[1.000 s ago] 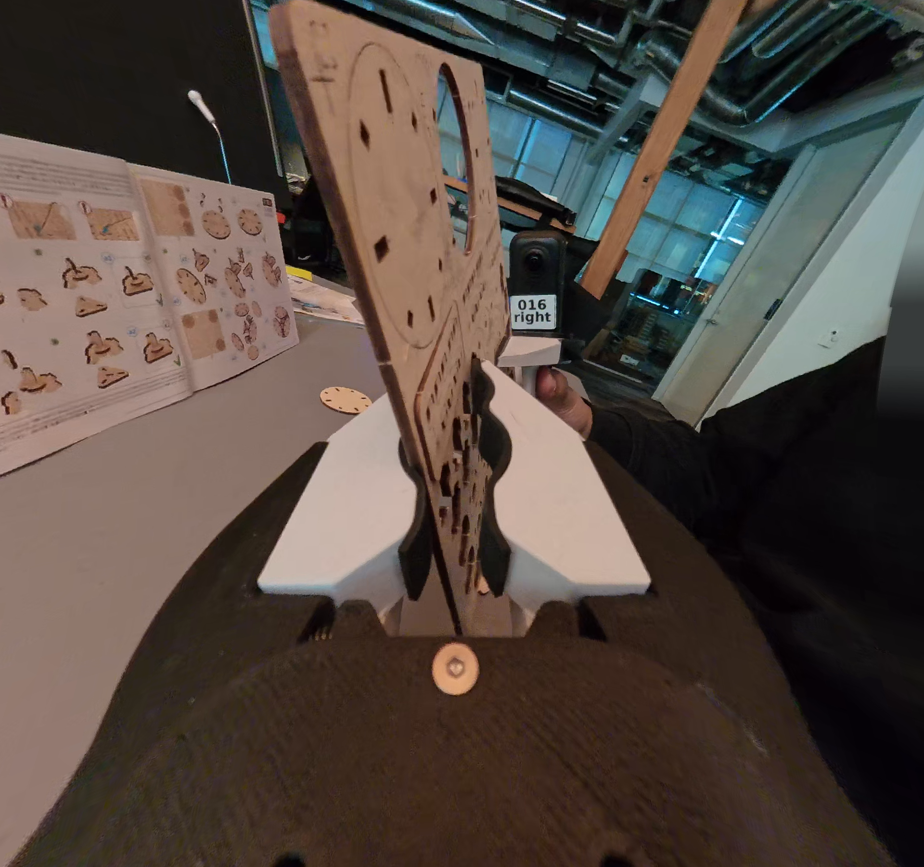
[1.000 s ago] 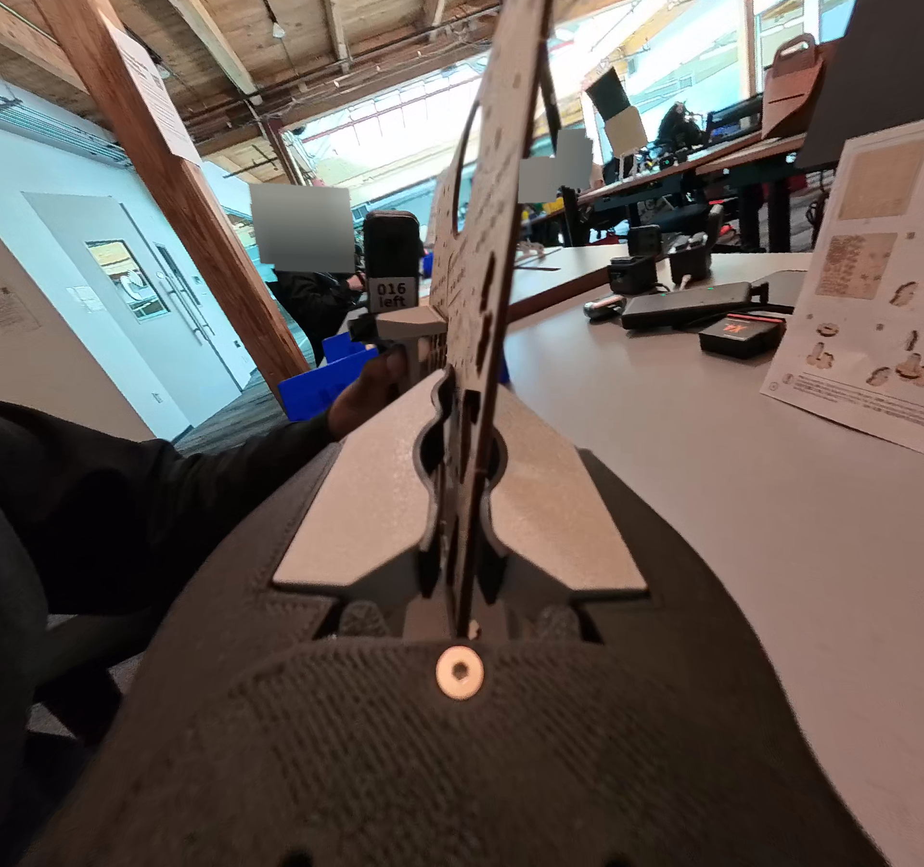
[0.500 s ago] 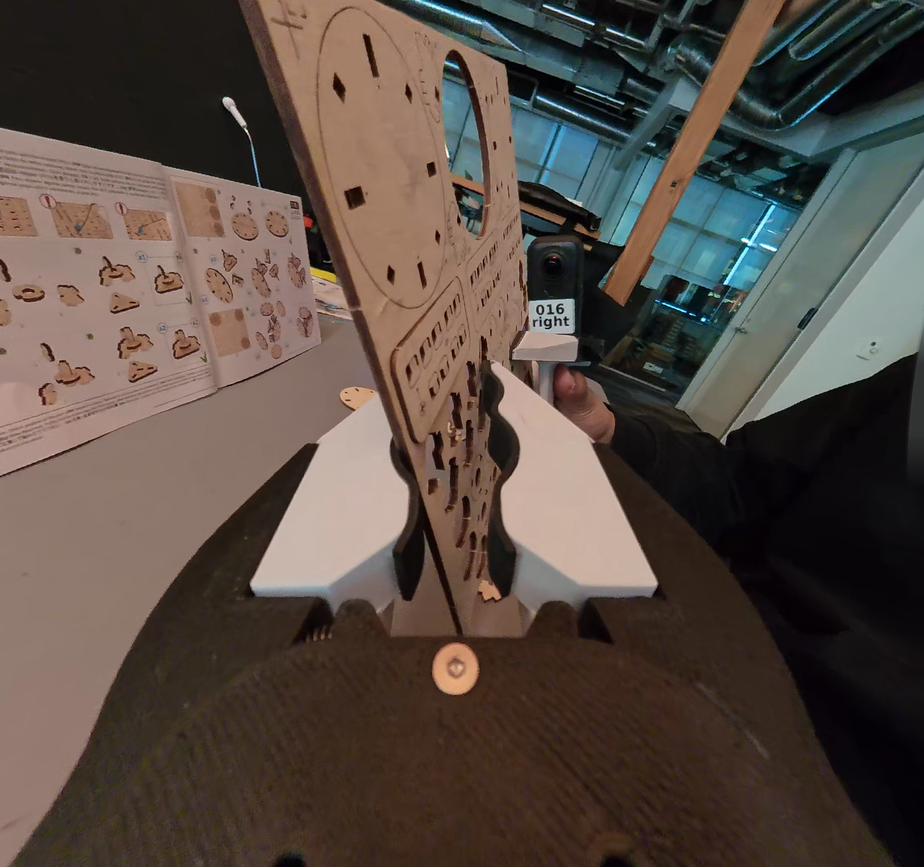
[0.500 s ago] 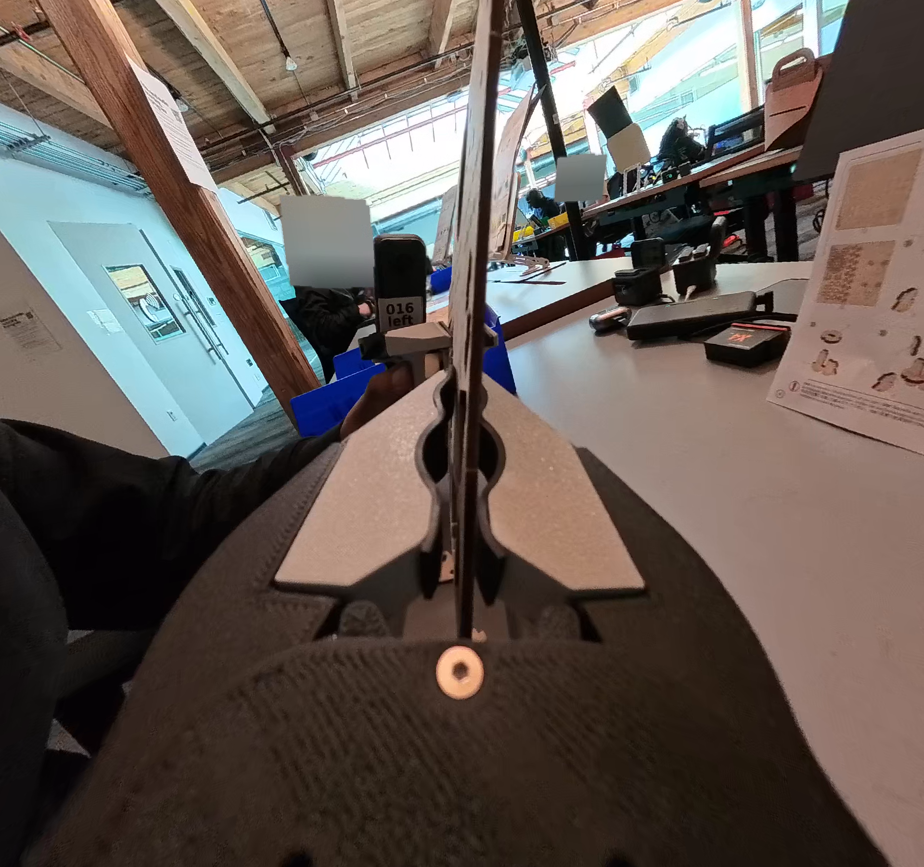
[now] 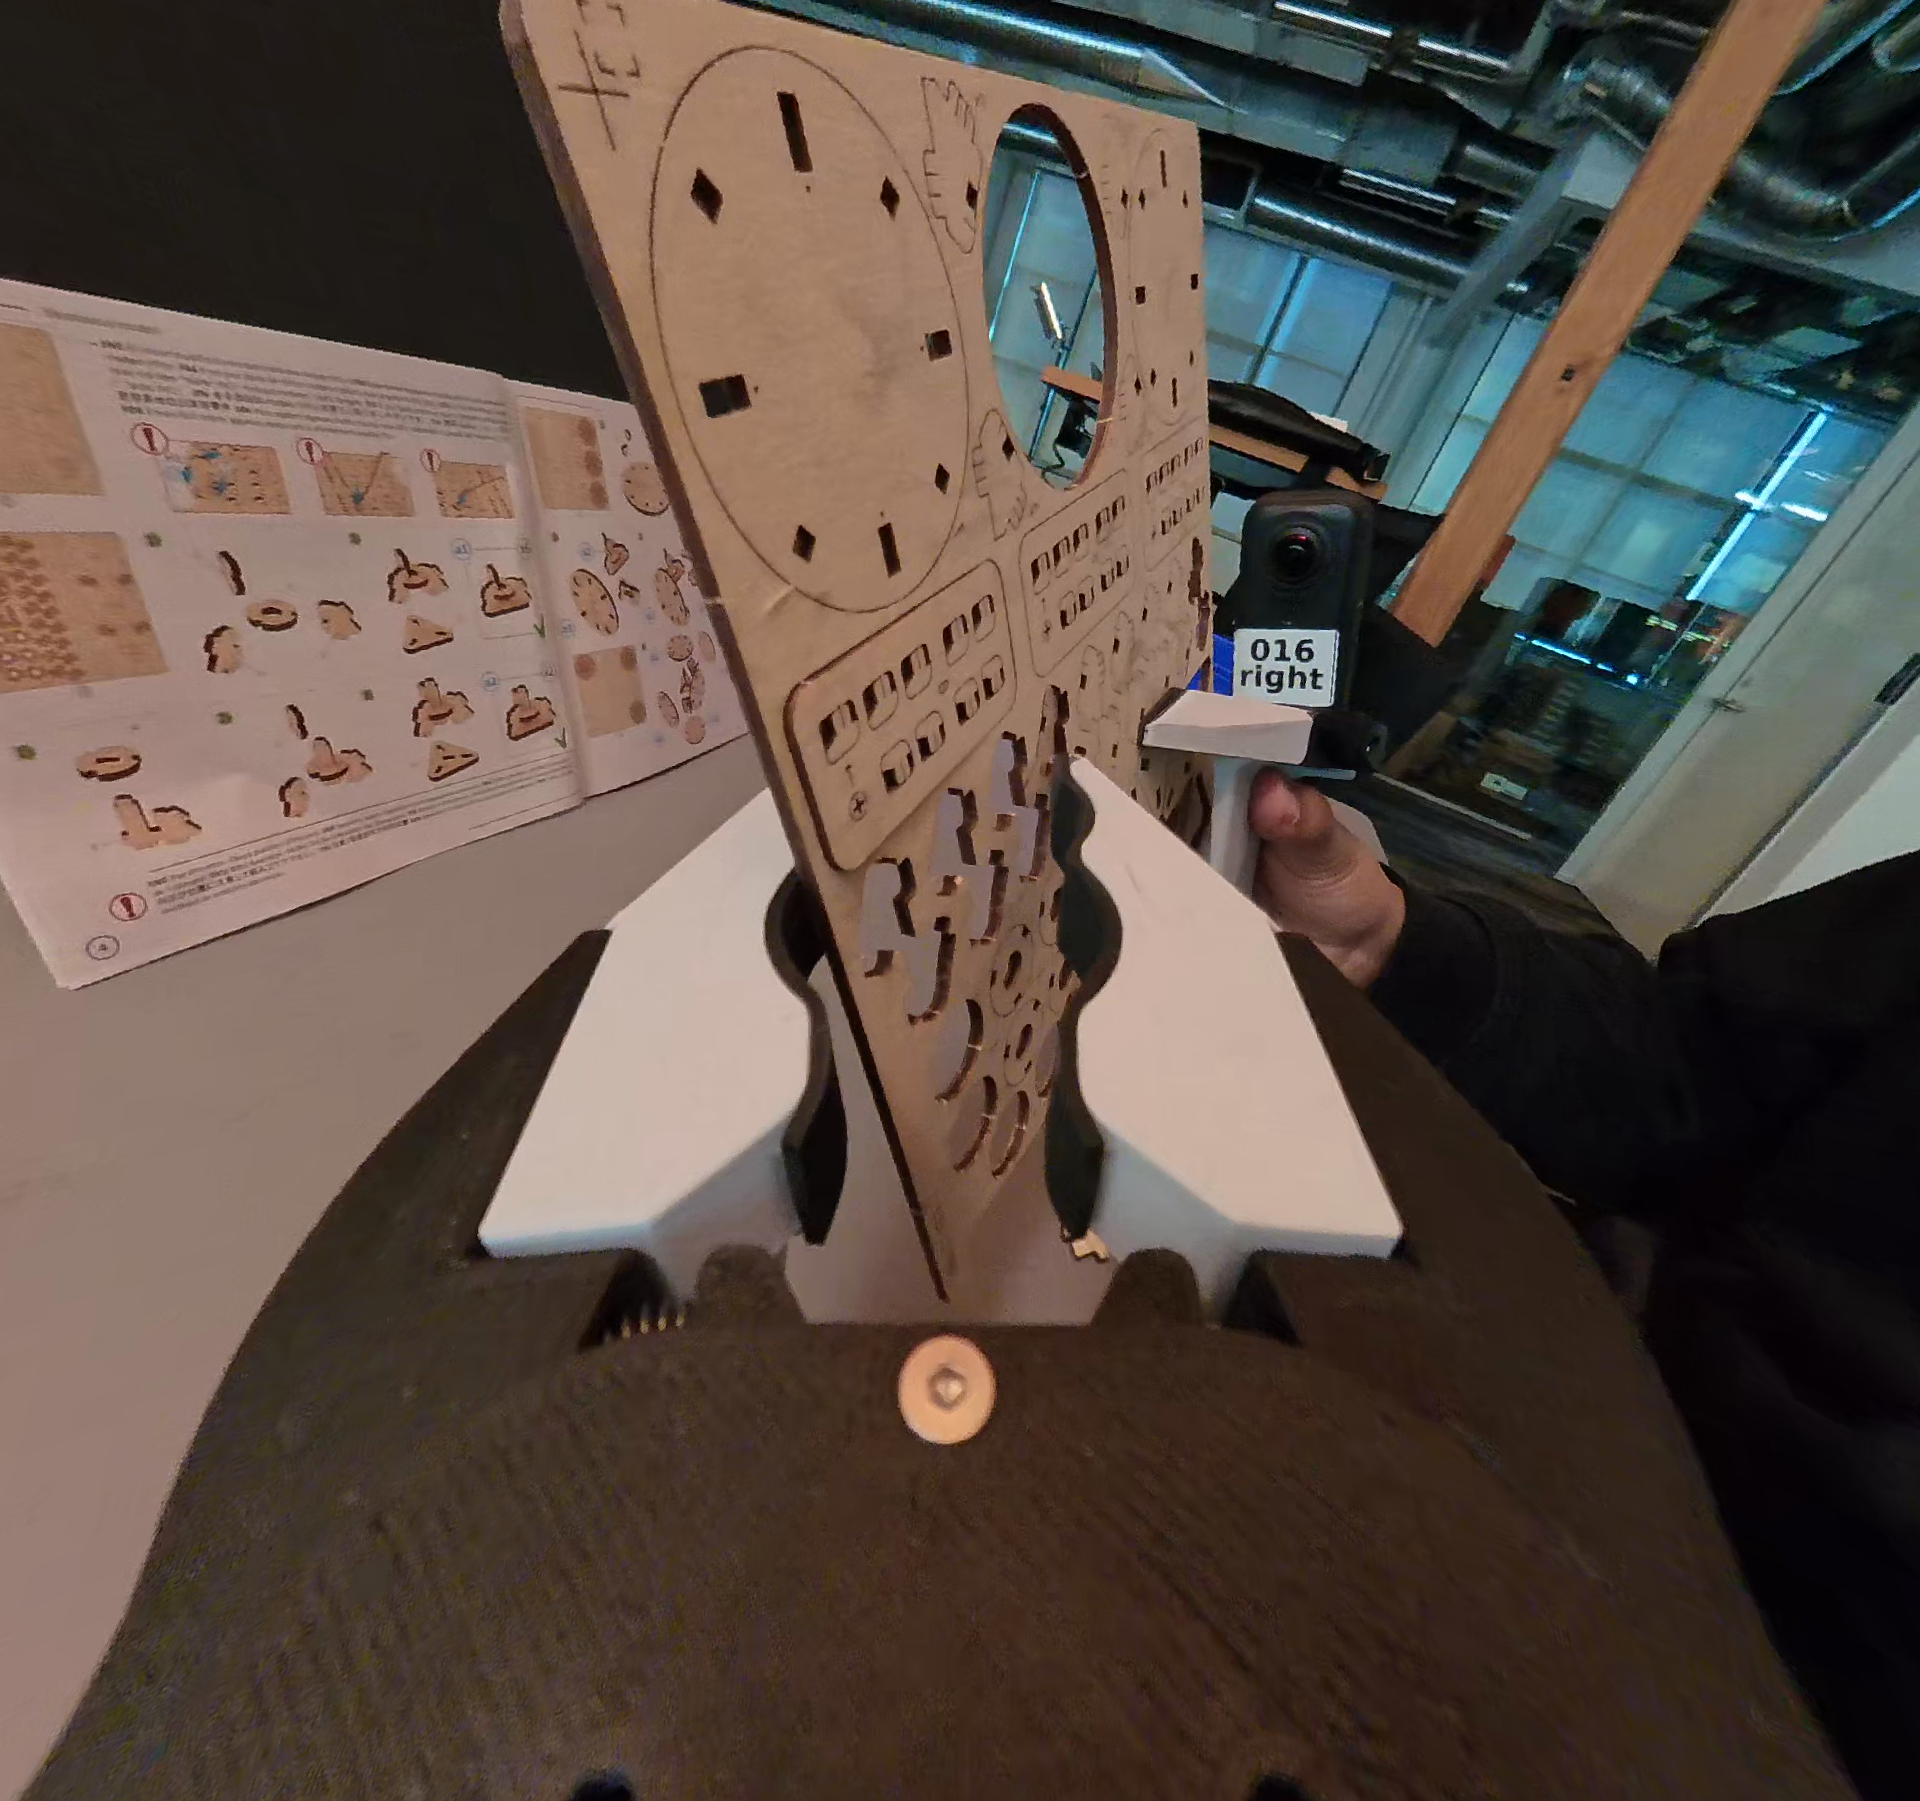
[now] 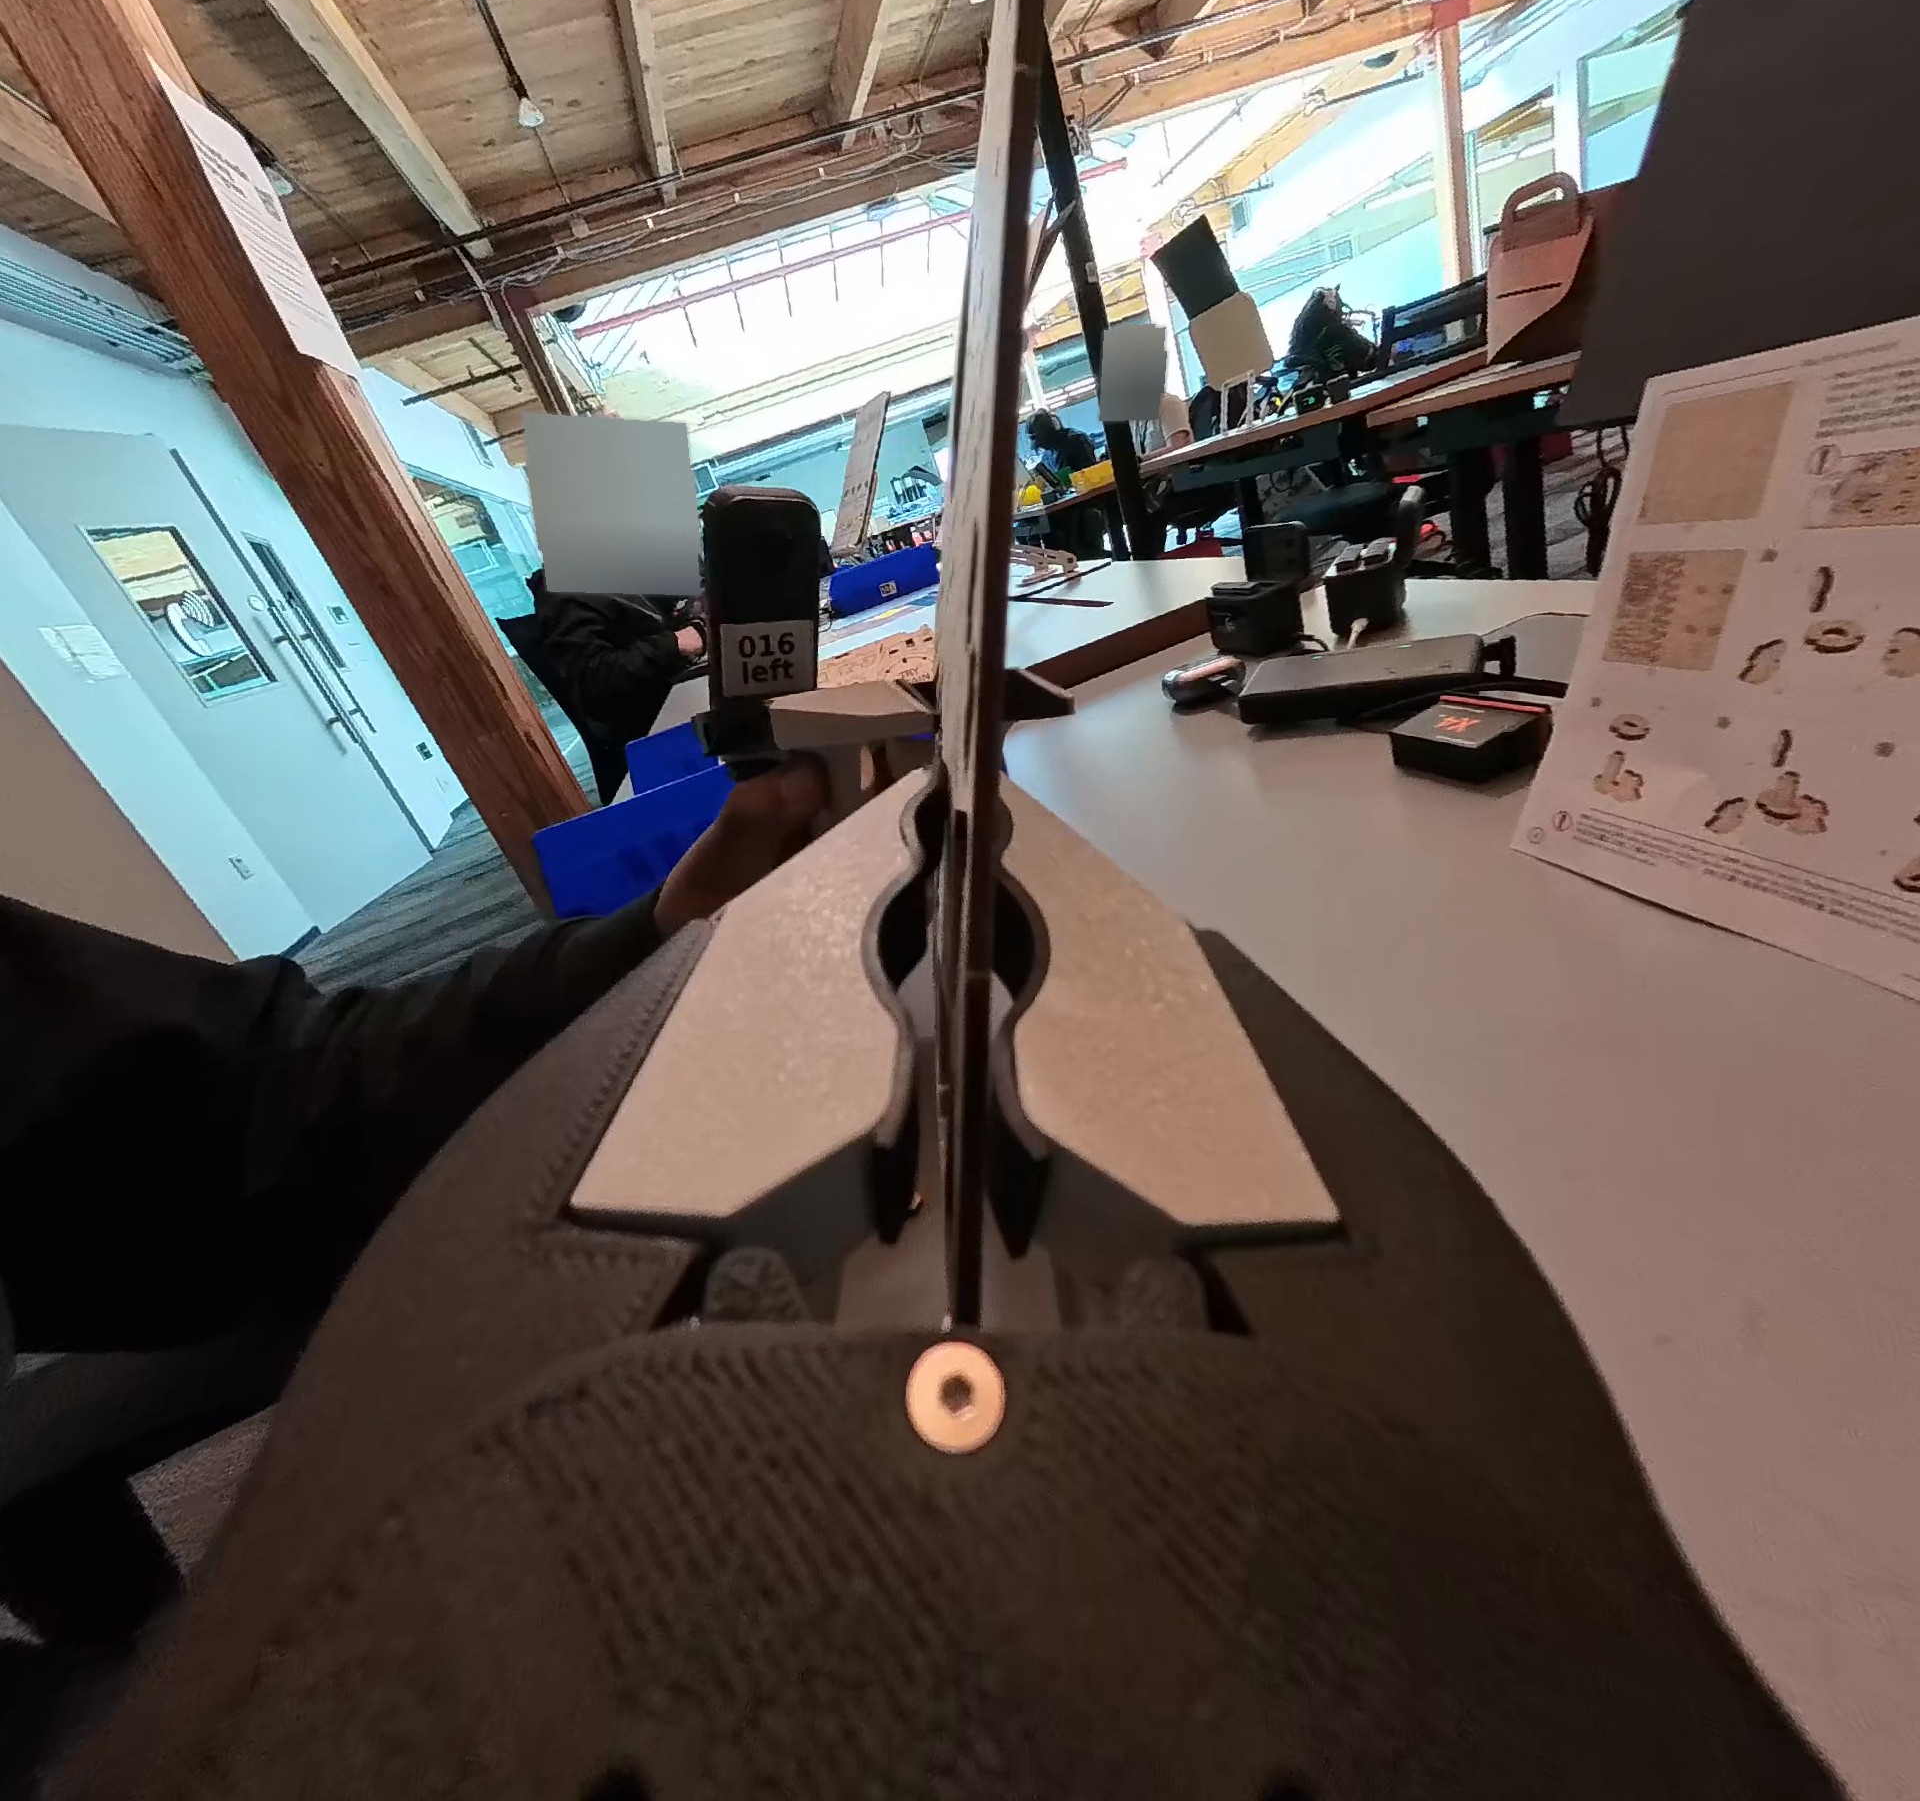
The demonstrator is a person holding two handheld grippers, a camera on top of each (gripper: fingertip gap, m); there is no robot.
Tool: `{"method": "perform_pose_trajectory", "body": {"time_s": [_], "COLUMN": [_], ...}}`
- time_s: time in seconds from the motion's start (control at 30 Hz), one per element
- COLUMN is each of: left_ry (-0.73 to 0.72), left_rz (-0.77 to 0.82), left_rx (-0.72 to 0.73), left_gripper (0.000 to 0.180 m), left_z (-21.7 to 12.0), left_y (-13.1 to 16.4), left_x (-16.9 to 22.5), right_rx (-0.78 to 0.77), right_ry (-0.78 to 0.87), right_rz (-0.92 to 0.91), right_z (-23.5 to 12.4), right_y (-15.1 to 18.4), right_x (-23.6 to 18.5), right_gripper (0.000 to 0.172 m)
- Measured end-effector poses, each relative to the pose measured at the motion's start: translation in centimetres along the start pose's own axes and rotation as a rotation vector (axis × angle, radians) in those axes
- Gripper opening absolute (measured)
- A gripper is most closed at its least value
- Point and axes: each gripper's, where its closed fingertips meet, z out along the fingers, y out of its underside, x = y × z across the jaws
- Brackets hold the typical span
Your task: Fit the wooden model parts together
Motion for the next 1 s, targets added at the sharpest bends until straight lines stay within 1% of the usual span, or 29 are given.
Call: {"method": "perform_pose_trajectory", "body": {"time_s": [0.2,0.37,0.57,0.8,1.0], "left_ry": [0.003,0.014,0.015,-0.002,-0.042], "left_rz": [-0.026,-0.061,-0.123,-0.154,-0.083], "left_rx": [0.013,0.012,0.009,0.013,0.003], "left_gripper": [0.039,0.034,0.035,0.037,0.041], "left_z": [-0.2,-0.3,-0.6,-0.7,-0.8], "left_y": [-0.1,-0.1,0.1,0.3,0.0], "left_x": [-0.2,-0.2,-0.6,-1.0,-1.0], "right_rx": [0.000,-0.012,-0.043,-0.071,-0.095], "right_ry": [0.004,0.014,0.076,0.117,0.148], "right_rz": [0.004,-0.017,-0.158,-0.260,-0.352], "right_z": [0.0,0.1,0.4,0.7,0.7], "right_y": [0.1,0.2,0.6,0.9,1.2], "right_x": [0.0,0.0,-0.3,-0.5,-0.5], "right_gripper": [0.001,0.001,0.002,0.003,0.004]}}
